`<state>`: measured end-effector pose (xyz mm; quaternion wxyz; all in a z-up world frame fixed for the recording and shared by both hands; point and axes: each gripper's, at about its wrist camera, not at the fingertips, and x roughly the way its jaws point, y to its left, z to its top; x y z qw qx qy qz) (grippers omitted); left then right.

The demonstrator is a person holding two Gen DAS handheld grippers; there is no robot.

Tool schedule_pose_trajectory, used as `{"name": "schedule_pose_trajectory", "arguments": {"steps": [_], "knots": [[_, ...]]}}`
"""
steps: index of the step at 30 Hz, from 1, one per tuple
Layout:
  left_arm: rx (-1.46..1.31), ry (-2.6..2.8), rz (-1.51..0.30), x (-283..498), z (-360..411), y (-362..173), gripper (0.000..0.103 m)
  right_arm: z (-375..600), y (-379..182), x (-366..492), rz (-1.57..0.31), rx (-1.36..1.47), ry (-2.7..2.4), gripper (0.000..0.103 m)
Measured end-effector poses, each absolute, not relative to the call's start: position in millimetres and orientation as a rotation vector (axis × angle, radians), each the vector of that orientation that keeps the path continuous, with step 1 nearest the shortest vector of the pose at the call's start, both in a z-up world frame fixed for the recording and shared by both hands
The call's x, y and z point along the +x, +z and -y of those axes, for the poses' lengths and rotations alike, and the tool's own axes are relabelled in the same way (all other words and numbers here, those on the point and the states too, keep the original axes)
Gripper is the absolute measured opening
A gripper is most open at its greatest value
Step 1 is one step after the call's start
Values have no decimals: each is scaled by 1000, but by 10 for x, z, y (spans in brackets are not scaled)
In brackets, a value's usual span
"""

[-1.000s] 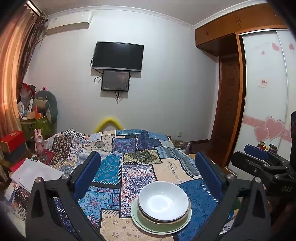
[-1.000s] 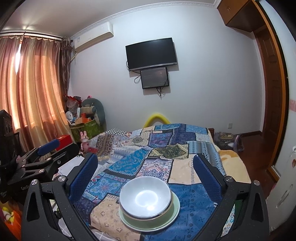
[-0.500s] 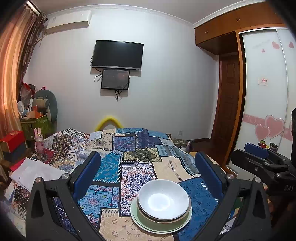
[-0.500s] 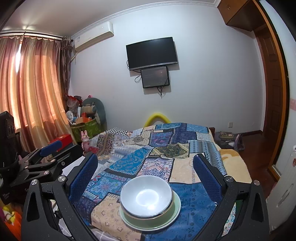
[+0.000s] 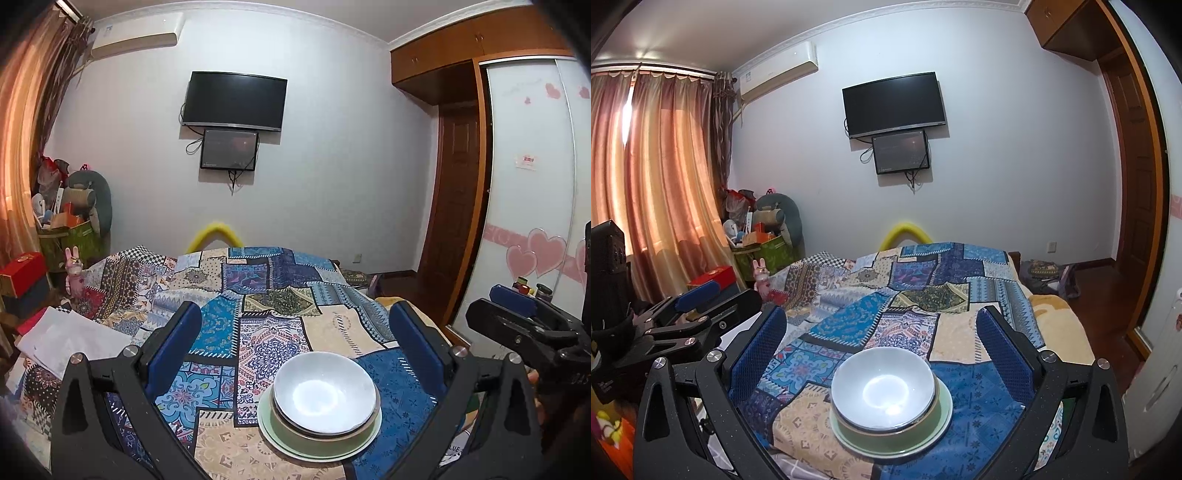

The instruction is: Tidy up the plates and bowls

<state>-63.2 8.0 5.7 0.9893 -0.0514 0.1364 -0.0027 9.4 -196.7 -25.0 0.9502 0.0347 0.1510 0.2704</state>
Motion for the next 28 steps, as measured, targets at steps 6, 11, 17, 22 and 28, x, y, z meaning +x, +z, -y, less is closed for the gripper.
{"name": "schedule_pose_trajectory", "arguments": {"steps": [6, 11, 17, 22, 28], "knots": [[-88, -10, -281, -609, -72, 52, 103, 1980, -252, 107, -307, 71, 548, 103], [-71, -10, -278, -613, -45, 30, 103, 1978, -253, 114, -310, 67, 548, 103], [-76, -24, -290, -586, -39, 13, 103, 1967, -259, 116, -314, 59, 552, 103], [-95, -33, -289, -589, -46, 11, 103, 1960, -260, 120, -317, 58, 555, 103], [-111, -34, -303, -569, -56, 2, 103, 1942, -272, 134, -324, 53, 555, 103]]}}
